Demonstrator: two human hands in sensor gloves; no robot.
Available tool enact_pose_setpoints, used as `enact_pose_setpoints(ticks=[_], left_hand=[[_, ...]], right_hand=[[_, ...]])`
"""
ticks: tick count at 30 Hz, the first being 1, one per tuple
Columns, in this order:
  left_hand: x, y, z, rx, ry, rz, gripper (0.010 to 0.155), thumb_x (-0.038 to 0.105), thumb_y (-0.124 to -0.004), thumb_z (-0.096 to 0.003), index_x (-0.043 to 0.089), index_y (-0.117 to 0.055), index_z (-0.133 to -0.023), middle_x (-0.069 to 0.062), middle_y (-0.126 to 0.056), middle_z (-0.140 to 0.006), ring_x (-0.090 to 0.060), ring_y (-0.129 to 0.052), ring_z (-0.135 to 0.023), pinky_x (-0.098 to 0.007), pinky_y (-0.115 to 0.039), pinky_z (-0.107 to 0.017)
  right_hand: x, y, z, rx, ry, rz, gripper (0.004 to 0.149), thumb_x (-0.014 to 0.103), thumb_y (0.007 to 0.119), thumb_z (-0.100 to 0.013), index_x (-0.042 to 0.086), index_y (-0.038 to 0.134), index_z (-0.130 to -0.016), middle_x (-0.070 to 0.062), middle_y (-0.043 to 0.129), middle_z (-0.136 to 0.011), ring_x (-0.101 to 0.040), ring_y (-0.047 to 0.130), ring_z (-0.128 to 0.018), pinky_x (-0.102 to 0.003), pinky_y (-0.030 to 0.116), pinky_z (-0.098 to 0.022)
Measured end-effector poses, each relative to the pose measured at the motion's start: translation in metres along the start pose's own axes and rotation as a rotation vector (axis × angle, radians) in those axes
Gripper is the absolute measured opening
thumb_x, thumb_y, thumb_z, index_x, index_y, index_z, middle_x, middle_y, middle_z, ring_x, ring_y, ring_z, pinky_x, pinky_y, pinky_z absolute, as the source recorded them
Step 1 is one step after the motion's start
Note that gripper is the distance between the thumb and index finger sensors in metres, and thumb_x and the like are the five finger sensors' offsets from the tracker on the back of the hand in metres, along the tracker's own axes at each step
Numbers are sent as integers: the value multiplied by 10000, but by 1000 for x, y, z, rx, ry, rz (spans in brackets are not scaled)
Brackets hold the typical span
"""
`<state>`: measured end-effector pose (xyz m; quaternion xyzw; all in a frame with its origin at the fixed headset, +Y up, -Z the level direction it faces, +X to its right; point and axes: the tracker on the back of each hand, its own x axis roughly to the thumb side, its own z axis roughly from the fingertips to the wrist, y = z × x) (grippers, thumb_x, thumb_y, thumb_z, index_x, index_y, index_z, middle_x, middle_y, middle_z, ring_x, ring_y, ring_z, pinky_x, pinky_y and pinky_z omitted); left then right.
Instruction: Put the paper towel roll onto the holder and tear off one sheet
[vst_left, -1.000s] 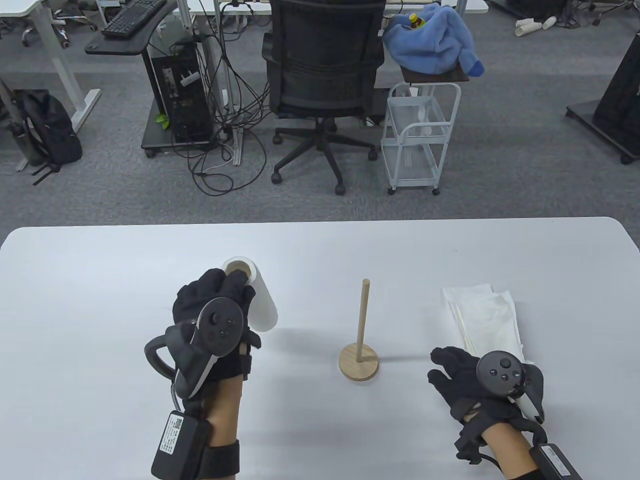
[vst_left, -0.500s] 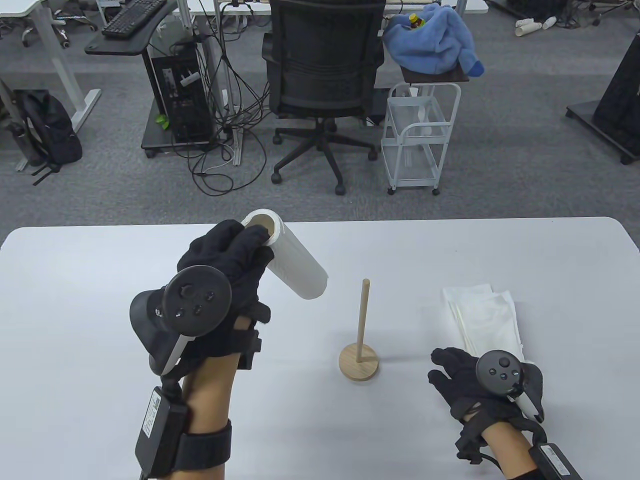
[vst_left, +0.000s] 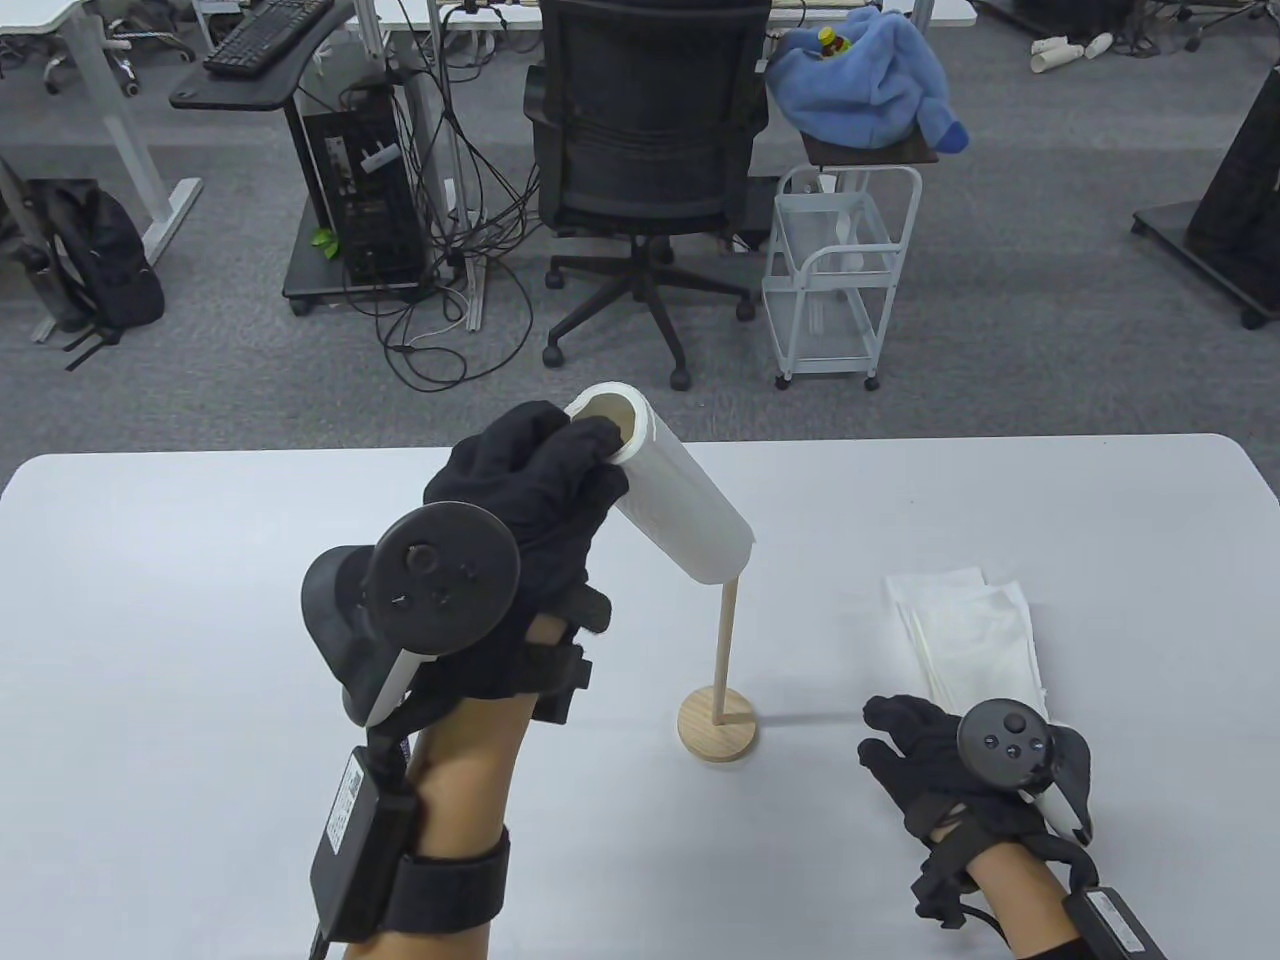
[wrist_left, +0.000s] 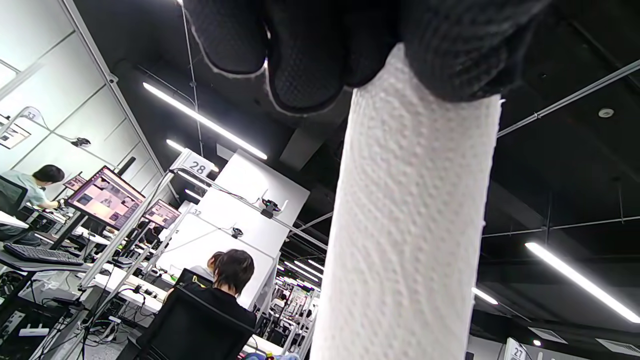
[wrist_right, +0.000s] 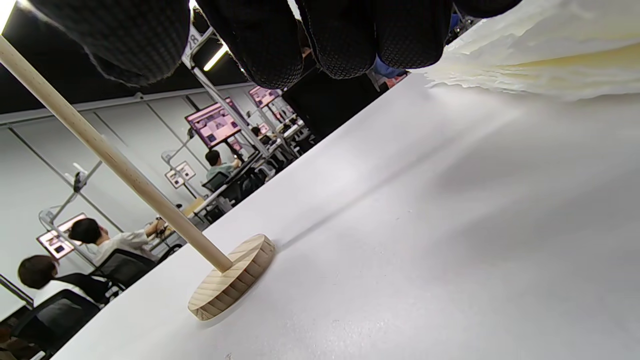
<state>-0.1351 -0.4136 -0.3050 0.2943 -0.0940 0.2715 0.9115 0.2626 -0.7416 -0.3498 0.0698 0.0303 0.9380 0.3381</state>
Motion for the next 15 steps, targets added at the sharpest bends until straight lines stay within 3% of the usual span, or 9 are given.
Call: enact_pose_setpoints(ticks=[15], left_hand=[[-13, -36, 10, -58, -3, 18, 390, 460, -796, -434, 465, -838, -822, 174, -701, -941, -185, -850, -822, -436, -686, -737]], right_hand=[[-3, -2, 2, 9, 8, -43, 603, 540, 718, -488, 254, 634, -1012, -178, 555, -1086, -469, 587, -944, -613, 445, -700]])
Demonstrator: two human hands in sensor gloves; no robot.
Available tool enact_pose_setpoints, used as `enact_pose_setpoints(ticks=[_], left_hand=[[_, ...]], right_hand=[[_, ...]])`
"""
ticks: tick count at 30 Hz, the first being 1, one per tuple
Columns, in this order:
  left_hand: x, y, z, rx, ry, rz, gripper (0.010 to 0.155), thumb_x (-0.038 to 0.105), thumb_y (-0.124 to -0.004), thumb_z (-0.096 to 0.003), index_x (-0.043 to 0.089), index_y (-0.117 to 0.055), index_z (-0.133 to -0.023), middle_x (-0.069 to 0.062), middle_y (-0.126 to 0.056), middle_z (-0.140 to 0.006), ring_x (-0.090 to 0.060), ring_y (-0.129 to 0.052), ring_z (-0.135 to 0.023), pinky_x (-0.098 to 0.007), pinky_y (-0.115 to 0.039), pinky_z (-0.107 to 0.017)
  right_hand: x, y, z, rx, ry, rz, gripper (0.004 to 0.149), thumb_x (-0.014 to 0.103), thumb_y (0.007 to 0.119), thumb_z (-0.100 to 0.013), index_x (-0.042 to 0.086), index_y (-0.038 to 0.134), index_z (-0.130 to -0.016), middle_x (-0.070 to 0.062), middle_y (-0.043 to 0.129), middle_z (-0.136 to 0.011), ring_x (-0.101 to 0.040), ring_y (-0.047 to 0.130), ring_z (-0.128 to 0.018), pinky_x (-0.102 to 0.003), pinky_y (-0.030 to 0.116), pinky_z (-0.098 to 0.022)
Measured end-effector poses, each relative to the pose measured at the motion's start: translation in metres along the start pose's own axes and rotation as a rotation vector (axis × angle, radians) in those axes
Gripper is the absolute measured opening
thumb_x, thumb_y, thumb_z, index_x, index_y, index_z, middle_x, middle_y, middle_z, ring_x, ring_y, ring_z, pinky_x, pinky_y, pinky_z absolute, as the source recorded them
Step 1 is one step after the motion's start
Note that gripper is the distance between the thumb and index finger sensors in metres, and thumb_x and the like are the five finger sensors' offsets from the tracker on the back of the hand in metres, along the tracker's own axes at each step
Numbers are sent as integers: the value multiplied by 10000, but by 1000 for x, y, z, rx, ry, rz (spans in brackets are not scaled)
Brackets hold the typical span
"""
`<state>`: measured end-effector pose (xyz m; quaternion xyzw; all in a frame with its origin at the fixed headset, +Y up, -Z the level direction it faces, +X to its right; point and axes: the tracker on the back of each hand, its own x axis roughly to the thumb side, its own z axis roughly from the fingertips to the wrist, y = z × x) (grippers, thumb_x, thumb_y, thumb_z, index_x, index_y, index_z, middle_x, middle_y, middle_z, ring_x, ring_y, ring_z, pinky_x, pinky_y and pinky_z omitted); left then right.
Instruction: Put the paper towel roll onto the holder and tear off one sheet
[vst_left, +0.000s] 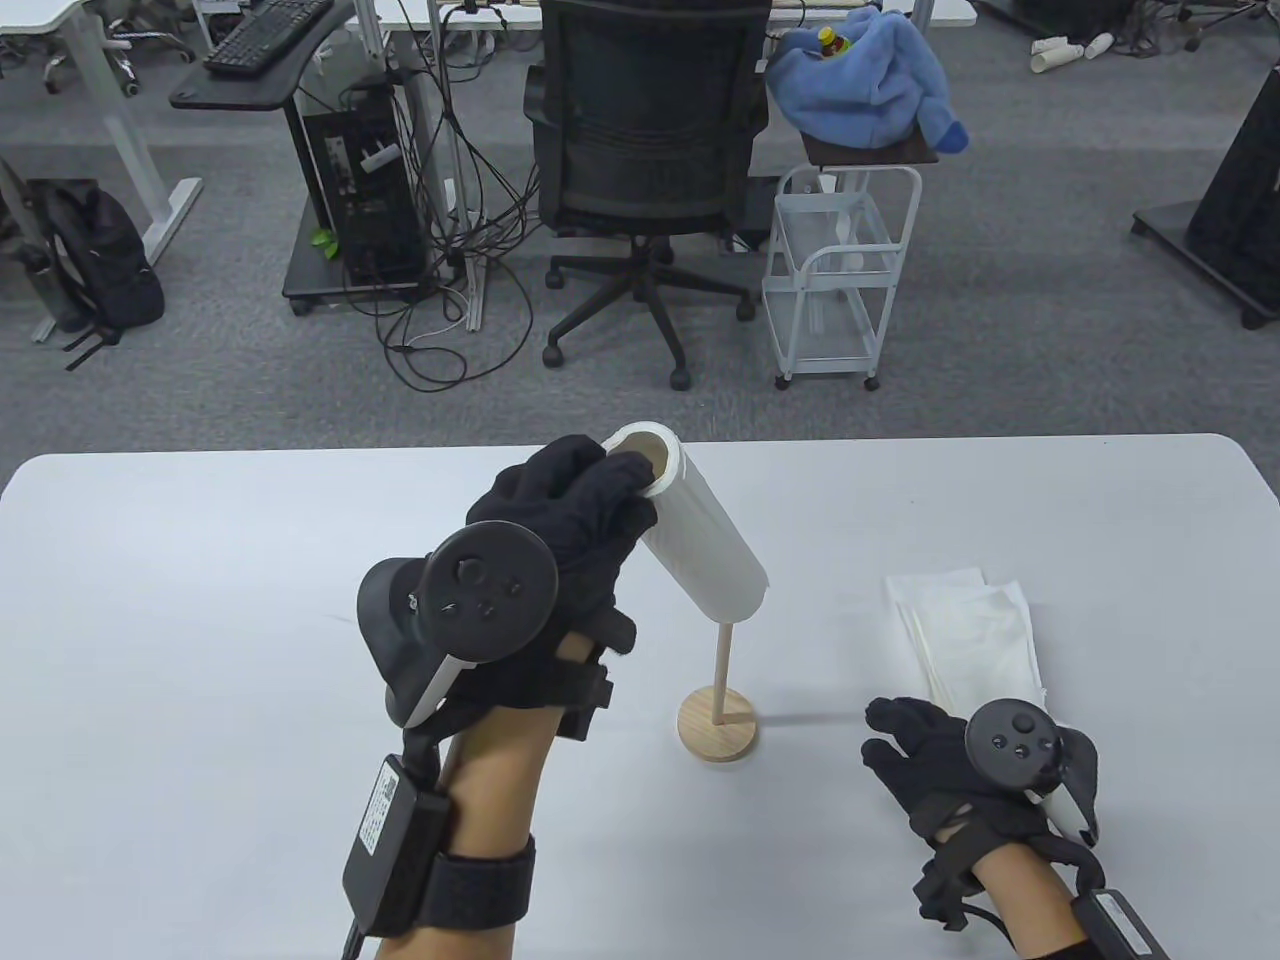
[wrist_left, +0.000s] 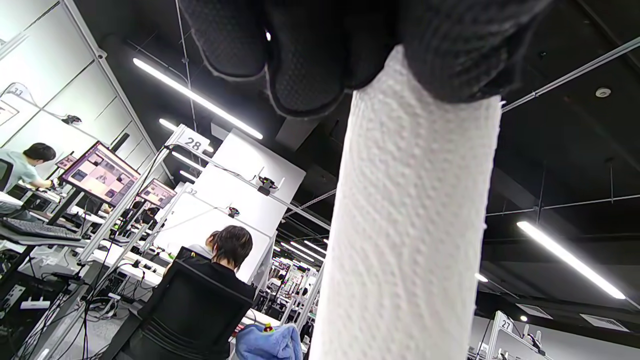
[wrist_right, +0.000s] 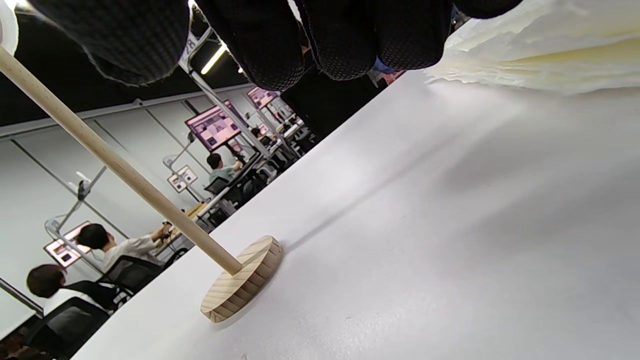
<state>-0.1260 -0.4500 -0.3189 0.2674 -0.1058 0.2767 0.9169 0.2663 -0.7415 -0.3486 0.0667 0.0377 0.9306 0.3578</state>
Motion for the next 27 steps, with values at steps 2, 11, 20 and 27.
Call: enact_pose_setpoints(ticks=[2, 11, 20, 27], left_hand=[[-3, -6, 1, -10, 12, 11, 389, 459, -795, -435, 465, -838, -822, 173, -701, -940, -185, -848, -823, -436, -685, -737], [-13, -29, 6, -53, 24, 32, 389, 457, -796, -435, 469, -836, -822, 174, -692, -945, -187, -845, -821, -439, -684, -735], [-16, -45, 5, -77, 25, 23, 391, 453, -796, -438, 466, -831, -828, 170, -685, -949, -188, -841, -823, -439, -683, -734], [-21, -69, 6, -139, 35, 22, 394, 444, -798, -439, 460, -830, -832, 161, -682, -952, -204, -862, -802, -451, -700, -717]], right_hand=[[-1, 0, 1, 2, 3, -7, 602, 539, 719, -487, 252, 637, -1010, -179, 556, -1086, -469, 587, -944, -614, 445, -700], [-1, -1, 1, -8, 3, -11, 605, 540, 718, -488, 255, 628, -1014, -178, 552, -1087, -469, 584, -946, -613, 445, -700], [-1, -2, 2, -5, 8, -23, 605, 540, 719, -487, 254, 629, -1014, -177, 550, -1088, -469, 584, -946, -613, 446, -700], [-2, -3, 2, -6, 6, -32, 611, 542, 718, -488, 257, 618, -1018, -180, 545, -1090, -469, 584, -947, -613, 447, -699]])
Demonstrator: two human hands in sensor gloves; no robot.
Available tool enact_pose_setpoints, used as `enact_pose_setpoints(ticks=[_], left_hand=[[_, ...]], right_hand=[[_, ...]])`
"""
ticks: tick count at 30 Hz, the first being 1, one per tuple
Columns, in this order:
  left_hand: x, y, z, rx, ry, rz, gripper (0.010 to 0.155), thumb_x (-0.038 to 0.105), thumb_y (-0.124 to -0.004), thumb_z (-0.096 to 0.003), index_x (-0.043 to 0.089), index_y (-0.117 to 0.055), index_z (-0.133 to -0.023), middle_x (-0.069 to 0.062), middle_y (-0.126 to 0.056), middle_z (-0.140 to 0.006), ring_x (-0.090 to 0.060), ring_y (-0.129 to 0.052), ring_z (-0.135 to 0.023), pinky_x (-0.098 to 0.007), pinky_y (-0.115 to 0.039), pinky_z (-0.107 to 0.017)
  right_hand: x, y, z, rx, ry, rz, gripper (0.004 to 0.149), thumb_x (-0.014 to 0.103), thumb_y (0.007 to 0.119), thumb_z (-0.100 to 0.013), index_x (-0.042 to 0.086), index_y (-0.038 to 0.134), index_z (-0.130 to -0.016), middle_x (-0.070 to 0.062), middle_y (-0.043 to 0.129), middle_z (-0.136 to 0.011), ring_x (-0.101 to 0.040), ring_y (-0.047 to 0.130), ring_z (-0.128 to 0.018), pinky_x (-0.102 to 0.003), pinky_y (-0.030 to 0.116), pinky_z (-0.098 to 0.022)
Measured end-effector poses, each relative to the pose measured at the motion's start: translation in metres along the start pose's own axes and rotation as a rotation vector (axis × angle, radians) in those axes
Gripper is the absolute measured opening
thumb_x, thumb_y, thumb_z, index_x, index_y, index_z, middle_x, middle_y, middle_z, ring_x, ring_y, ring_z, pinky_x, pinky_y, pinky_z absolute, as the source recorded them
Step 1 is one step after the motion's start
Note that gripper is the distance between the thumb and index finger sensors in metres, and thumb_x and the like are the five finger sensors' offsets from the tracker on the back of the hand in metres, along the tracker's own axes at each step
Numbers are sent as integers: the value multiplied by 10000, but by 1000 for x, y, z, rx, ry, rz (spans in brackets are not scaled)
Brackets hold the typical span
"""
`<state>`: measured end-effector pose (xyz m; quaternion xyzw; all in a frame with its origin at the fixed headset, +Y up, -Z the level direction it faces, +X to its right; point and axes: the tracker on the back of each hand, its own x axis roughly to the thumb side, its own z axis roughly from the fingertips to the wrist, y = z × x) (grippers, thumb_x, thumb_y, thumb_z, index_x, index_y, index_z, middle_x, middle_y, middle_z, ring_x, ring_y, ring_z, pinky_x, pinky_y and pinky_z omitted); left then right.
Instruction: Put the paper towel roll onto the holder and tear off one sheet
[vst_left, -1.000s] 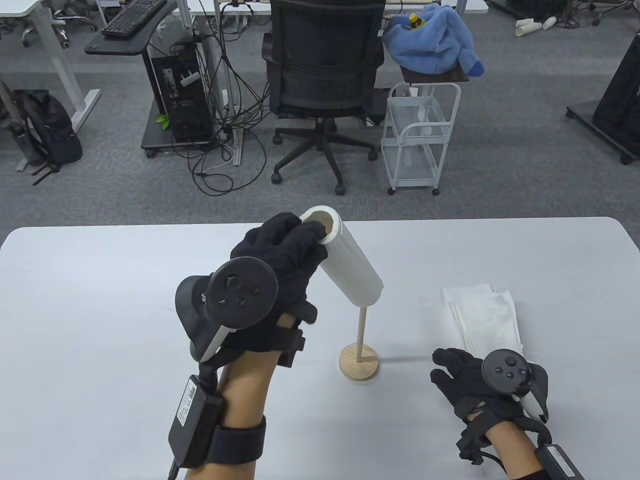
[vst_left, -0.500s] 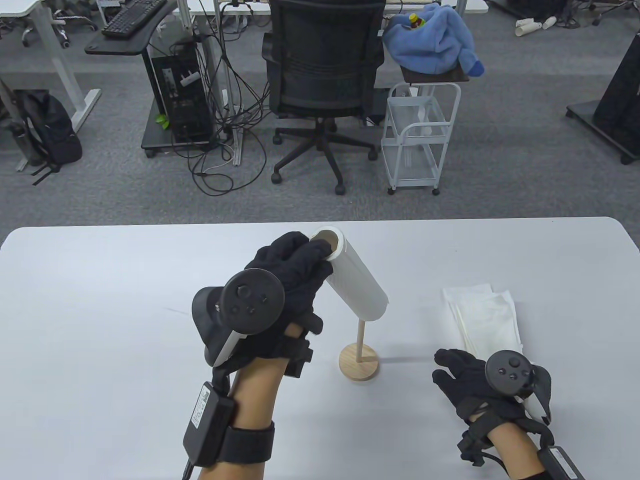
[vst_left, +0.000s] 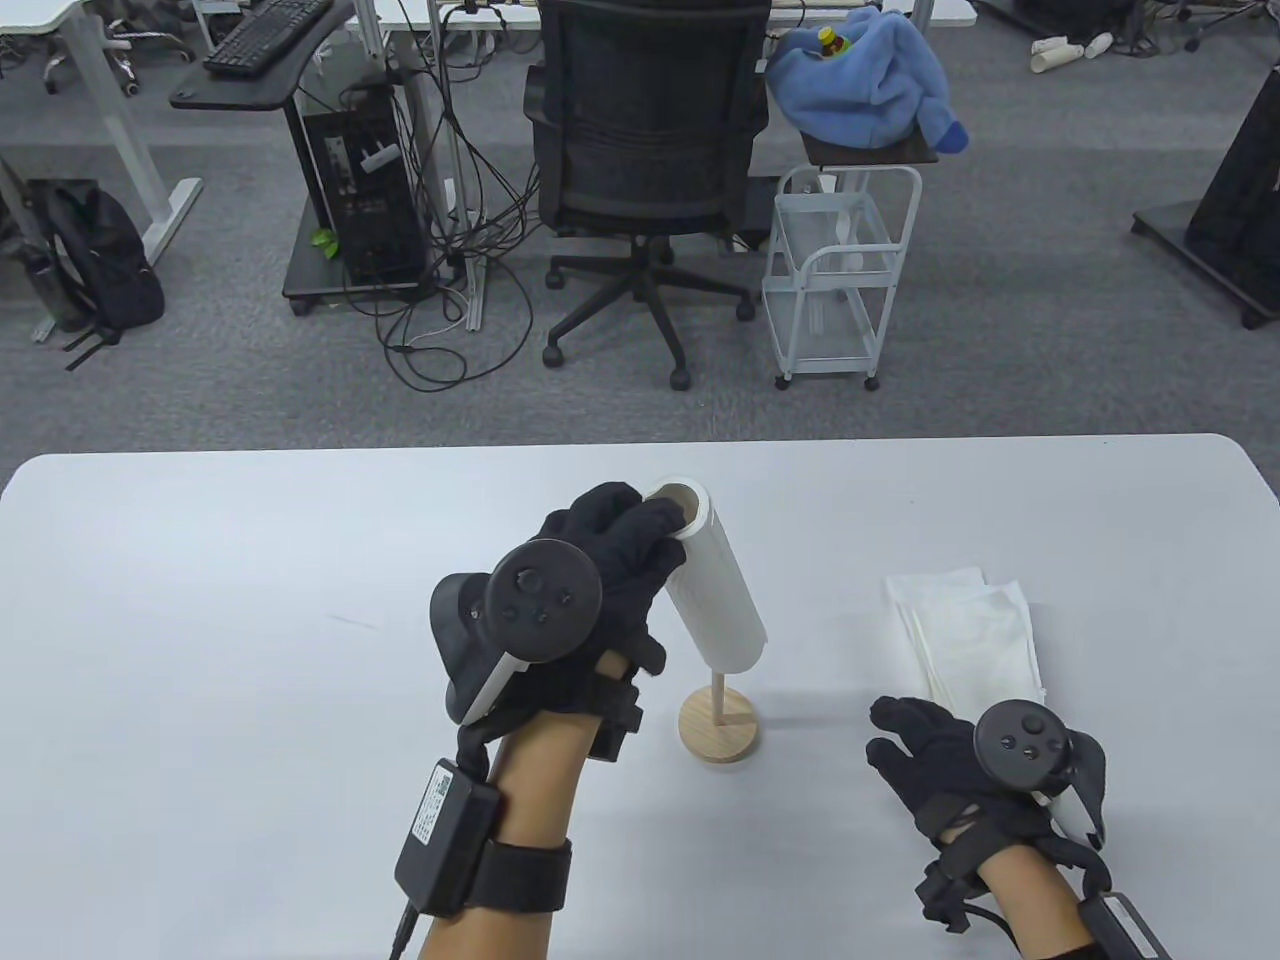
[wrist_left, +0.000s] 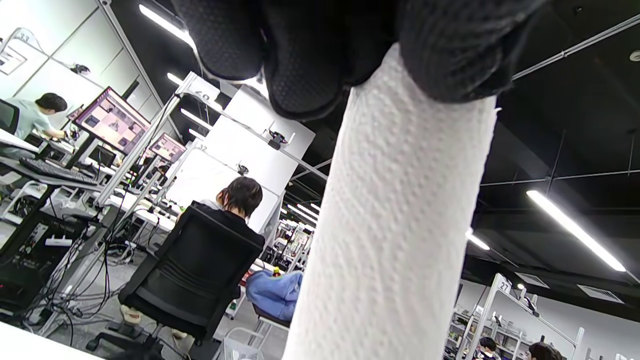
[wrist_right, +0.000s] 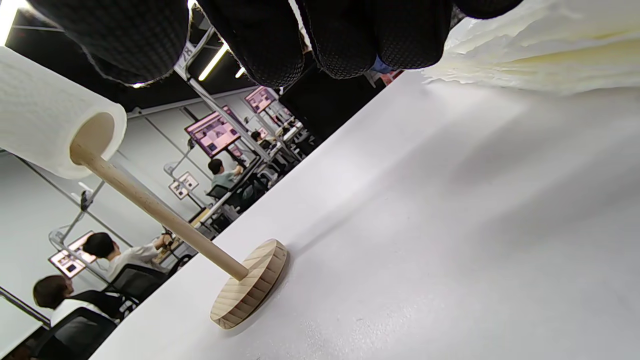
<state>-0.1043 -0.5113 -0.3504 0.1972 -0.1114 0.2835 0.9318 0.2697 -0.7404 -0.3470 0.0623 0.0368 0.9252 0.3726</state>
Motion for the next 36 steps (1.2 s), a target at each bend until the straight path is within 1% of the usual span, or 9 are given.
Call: enact_pose_setpoints(ticks=[6, 11, 21, 25, 32, 33, 34, 36], left_hand=[[-2, -21, -2, -54, 3, -44, 394, 439, -794, -441, 455, -831, -833, 152, -684, -952, -206, -867, -796, -453, -703, -713], [-2, -43, -3, -109, 5, -98, 393, 433, -792, -441, 455, -831, -831, 151, -686, -950, -207, -869, -794, -453, -701, -714], [-9, -70, 1, -179, 0, -153, 391, 418, -792, -439, 446, -840, -826, 132, -693, -946, -204, -878, -795, -450, -713, -713], [-11, -81, 7, -192, -30, -201, 389, 418, -793, -439, 446, -842, -824, 131, -696, -945, -203, -880, -799, -450, -713, -715], [-17, -101, 16, -228, -62, -235, 390, 418, -792, -439, 450, -839, -825, 115, -688, -959, -217, -875, -812, -464, -705, -720], [-18, -104, 18, -234, -75, -249, 392, 428, -779, -441, 466, -823, -828, 125, -675, -968, -211, -878, -815, -459, -710, -720], [-19, -104, 20, -198, -88, -234, 391, 422, -784, -440, 456, -833, -827, 121, -683, -967, -216, -880, -816, -461, -711, -717], [-17, -107, 25, -188, -116, -247, 395, 422, -773, -445, 452, -825, -835, 129, -673, -979, -220, -873, -835, -460, -709, -720]], right_hand=[[0, 0, 0, 6, 3, -3, 612, 543, 717, -487, 256, 616, -1019, -179, 545, -1090, -470, 584, -946, -613, 446, -700], [0, -1, 0, 8, 6, -12, 614, 543, 718, -487, 254, 616, -1019, -180, 546, -1089, -471, 585, -945, -613, 448, -699], [0, -1, 0, 21, -5, -28, 620, 549, 722, -484, 255, 617, -1019, -181, 547, -1089, -472, 585, -946, -615, 447, -699], [1, 0, 0, 42, -13, -31, 646, 572, 733, -472, 256, 615, -1022, -207, 539, -1091, -484, 577, -948, -620, 441, -699], [2, 5, -1, 86, -19, -22, 676, 583, 753, -458, 253, 599, -1028, -199, 523, -1099, -481, 562, -960, -622, 429, -704], [2, 6, -2, 93, -24, -19, 683, 583, 759, -456, 252, 593, -1029, -196, 520, -1100, -480, 560, -961, -622, 428, -705], [3, 7, -2, 97, -32, -15, 695, 587, 763, -453, 251, 580, -1033, -194, 515, -1101, -478, 558, -962, -621, 427, -706], [6, 7, -2, 97, -69, -37, 756, 616, 775, -433, 243, 530, -1044, -188, 501, -1105, -475, 554, -965, -621, 426, -707]])
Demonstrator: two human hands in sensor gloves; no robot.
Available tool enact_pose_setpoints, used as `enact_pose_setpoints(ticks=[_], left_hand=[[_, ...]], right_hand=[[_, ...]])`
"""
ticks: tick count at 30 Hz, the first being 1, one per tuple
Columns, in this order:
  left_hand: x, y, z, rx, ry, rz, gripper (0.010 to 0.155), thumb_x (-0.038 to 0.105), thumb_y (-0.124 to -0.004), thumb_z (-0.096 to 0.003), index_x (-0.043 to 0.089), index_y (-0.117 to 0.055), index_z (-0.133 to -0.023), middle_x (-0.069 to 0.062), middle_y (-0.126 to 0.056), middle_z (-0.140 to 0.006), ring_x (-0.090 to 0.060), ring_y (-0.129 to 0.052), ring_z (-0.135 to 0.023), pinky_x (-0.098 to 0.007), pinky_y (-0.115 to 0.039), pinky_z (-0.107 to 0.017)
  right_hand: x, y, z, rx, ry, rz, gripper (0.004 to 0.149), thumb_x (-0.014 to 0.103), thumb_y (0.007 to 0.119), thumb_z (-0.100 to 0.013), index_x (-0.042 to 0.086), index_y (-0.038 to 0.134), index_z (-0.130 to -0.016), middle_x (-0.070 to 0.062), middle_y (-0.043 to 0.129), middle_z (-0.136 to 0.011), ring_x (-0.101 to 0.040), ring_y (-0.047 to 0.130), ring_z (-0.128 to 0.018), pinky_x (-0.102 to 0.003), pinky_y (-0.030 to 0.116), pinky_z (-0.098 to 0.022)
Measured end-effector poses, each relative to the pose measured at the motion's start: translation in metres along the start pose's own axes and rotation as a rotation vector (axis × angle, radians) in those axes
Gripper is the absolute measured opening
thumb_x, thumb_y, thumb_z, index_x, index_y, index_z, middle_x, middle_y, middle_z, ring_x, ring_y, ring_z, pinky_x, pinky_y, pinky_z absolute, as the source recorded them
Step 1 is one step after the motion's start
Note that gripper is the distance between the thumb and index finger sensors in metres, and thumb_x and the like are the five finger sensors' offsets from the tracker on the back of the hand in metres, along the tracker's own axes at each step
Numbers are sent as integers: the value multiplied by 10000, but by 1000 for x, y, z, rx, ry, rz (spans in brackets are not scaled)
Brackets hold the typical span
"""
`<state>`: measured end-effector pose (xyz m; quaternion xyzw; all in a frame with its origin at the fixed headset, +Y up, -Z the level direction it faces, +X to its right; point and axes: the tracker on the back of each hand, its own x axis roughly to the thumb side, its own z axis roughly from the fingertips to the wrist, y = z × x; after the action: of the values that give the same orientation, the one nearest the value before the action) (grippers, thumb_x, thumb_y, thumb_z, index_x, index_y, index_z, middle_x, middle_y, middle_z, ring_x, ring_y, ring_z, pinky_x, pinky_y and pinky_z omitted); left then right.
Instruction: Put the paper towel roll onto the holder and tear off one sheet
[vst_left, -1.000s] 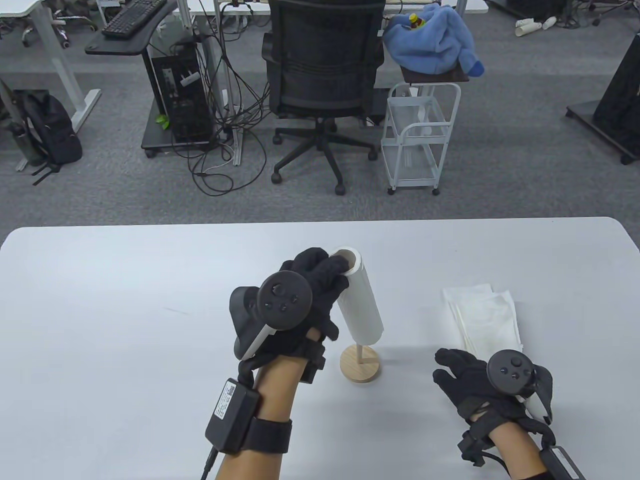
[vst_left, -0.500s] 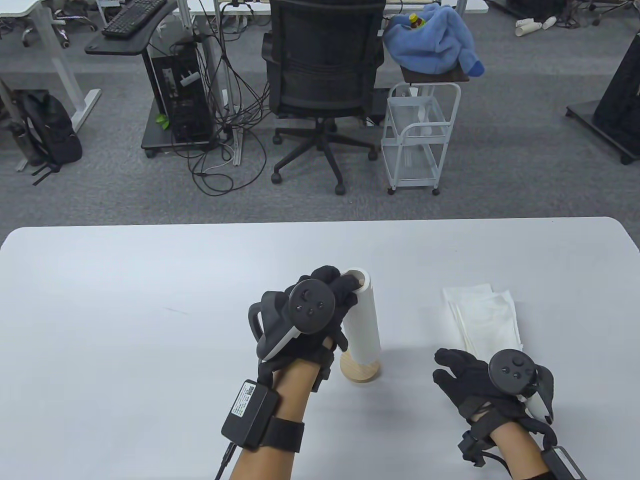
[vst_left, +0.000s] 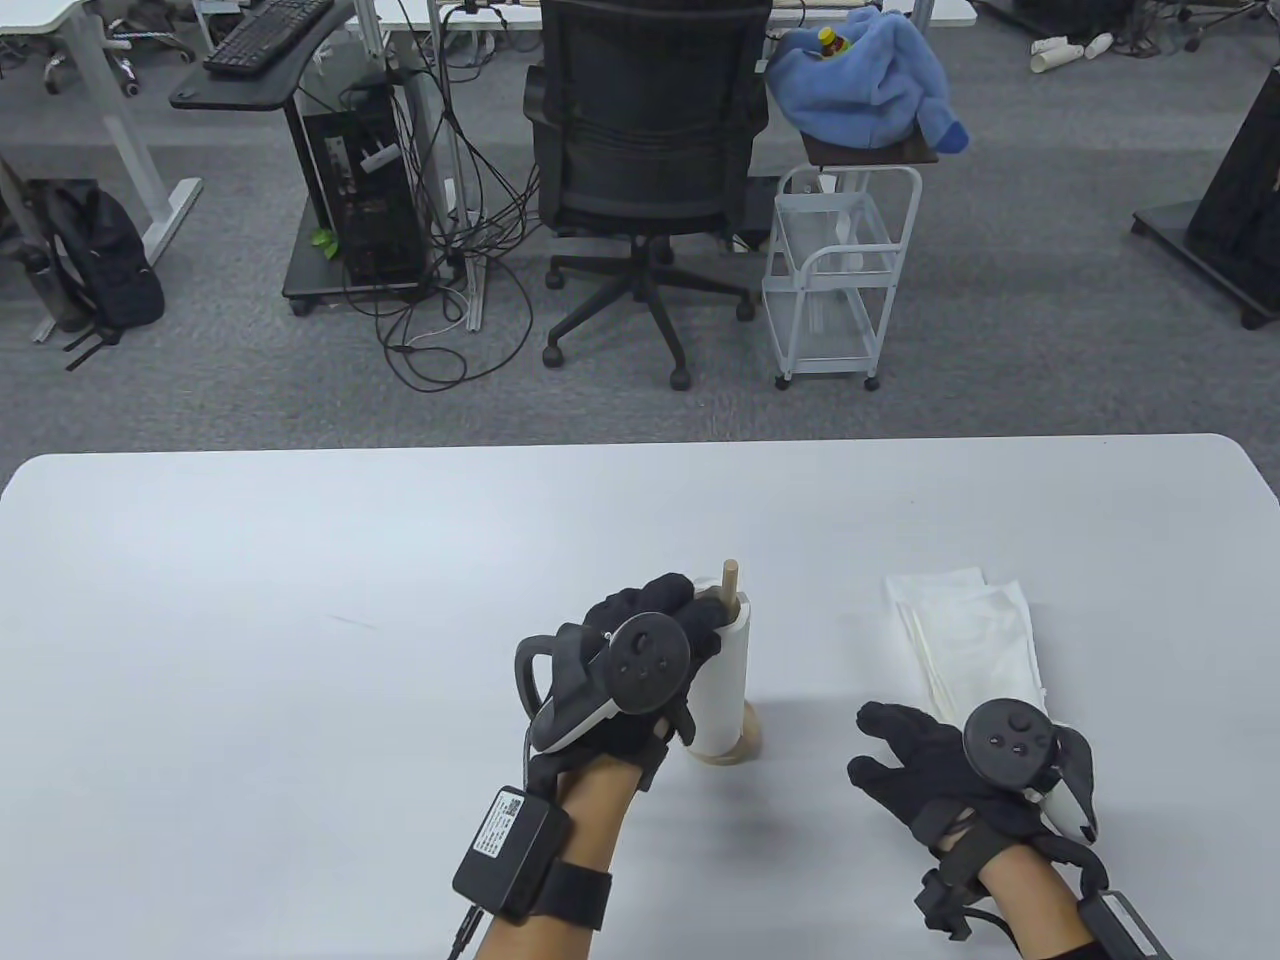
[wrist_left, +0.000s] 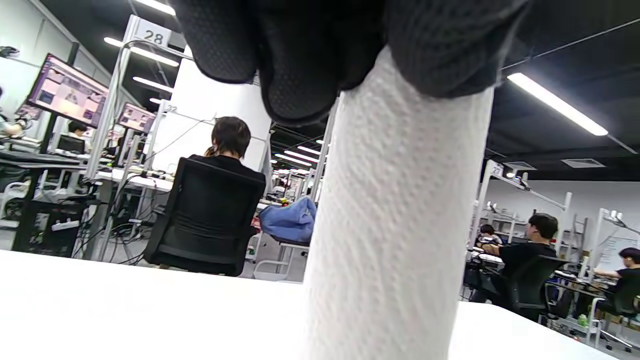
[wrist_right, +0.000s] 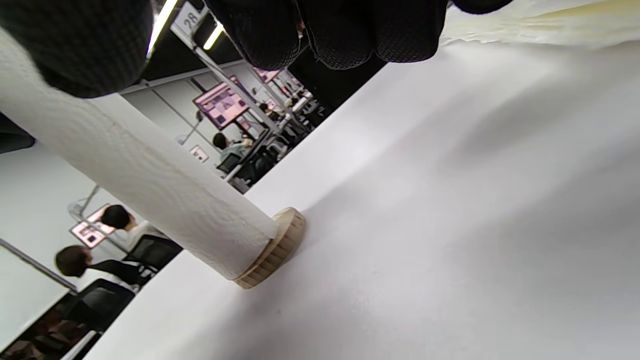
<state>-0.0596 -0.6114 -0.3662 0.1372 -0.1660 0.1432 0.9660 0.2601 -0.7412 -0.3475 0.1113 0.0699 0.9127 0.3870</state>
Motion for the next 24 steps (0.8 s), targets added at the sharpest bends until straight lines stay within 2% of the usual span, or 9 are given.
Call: enact_pose_setpoints(ticks=[3, 5, 8, 12, 15, 17, 20, 23, 24], left_hand=[[6, -3, 5, 56, -44, -72, 405, 425, -748, -451, 441, -818, -849, 136, -664, -985, -206, -866, -852, -443, -720, -717], [7, -5, 6, 60, -38, -74, 410, 422, -740, -452, 434, -812, -856, 136, -655, -988, -208, -859, -859, -442, -718, -718], [7, -5, 5, 53, -31, -62, 413, 418, -738, -455, 428, -810, -861, 137, -650, -992, -212, -848, -869, -443, -711, -724], [7, -5, 5, 53, -33, -55, 415, 416, -732, -457, 424, -802, -866, 143, -639, -997, -210, -837, -879, -438, -709, -725], [5, -6, 4, 45, -34, -27, 415, 416, -730, -456, 435, -799, -865, 155, -633, -1000, -203, -835, -884, -426, -707, -731], [4, -6, 4, 43, -34, -16, 415, 415, -728, -456, 441, -797, -864, 164, -628, -1003, -199, -829, -890, -425, -705, -732], [2, -6, 4, 44, -33, -3, 414, 411, -727, -457, 442, -796, -864, 164, -627, -1005, -200, -828, -892, -421, -708, -731], [-2, -6, 4, 41, -34, 17, 415, 409, -726, -456, 441, -796, -863, 161, -624, -1006, -200, -827, -893, -421, -706, -732], [-2, -6, 4, 41, -38, 17, 415, 408, -725, -458, 440, -794, -866, 161, -623, -1007, -202, -823, -896, -428, -706, -730]], right_hand=[[15, -4, -5, -22, -125, -66, 817, 635, 797, -426, 232, 487, -1065, -189, 463, -1121, -478, 536, -977, -630, 421, -710], [35, -11, -16, -27, -216, -58, 836, 637, 799, -430, 219, 465, -1072, -192, 451, -1122, -480, 540, -975, -624, 441, -706], [66, -17, -36, -15, -276, -64, 852, 649, 797, -424, 221, 456, -1077, -187, 452, -1125, -473, 548, -978, -623, 446, -707], [91, -23, -75, -17, -267, -85, 866, 647, 805, -412, 217, 451, -1076, -188, 445, -1125, -473, 545, -980, -618, 452, -709], [93, -13, -101, 109, -233, -183, 880, 635, 827, -395, 219, 452, -1074, -189, 412, -1129, -477, 513, -989, -620, 435, -712], [92, -8, -113, 128, -250, -270, 838, 605, 845, -390, 232, 513, -1062, -186, 439, -1125, -476, 536, -984, -620, 455, -706], [89, 0, -124, 191, -250, -409, 701, 534, 855, -400, 251, 662, -1011, -183, 496, -1115, -477, 566, -974, -622, 469, -699], [82, 0, -129, 144, -269, -456, 577, 455, 844, -420, 254, 753, -953, -157, 603, -1081, -458, 618, -957, -617, 490, -689], [82, -2, -129, 97, -283, -452, 502, 417, 830, -439, 254, 791, -912, -152, 632, -1066, -454, 634, -948, -617, 495, -686]])
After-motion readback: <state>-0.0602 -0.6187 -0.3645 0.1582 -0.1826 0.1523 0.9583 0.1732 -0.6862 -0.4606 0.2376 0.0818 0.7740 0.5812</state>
